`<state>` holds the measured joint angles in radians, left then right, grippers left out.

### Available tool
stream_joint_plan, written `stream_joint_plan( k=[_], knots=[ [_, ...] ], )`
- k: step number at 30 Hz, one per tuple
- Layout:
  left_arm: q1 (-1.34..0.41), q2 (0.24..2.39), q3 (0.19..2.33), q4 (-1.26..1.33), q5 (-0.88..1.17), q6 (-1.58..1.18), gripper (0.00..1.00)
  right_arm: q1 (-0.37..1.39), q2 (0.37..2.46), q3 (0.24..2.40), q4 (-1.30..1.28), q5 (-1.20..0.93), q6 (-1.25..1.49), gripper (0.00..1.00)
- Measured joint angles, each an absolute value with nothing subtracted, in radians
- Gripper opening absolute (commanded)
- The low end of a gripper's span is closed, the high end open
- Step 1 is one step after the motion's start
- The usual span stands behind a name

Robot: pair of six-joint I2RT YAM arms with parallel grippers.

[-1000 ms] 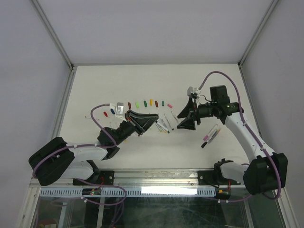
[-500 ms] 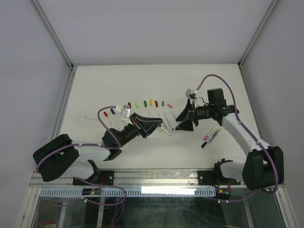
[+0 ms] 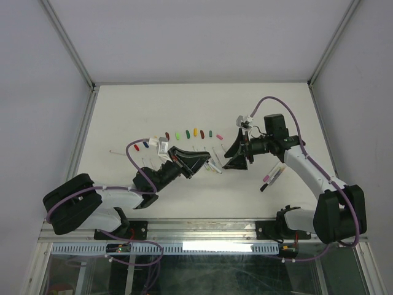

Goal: Open the pen caps
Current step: Open the pen cap from the pen.

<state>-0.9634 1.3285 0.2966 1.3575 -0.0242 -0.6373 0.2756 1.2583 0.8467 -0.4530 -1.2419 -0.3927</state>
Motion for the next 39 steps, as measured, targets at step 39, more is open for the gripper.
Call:
stream_joint_plan(
  k=[39],
  knots=[
    [-0.970,1.521,0.364,1.393,-0.069,-0.667,0.00,0.398,1.266,0.734,-0.146,-1.228,-0.192,0.36]
  ],
)
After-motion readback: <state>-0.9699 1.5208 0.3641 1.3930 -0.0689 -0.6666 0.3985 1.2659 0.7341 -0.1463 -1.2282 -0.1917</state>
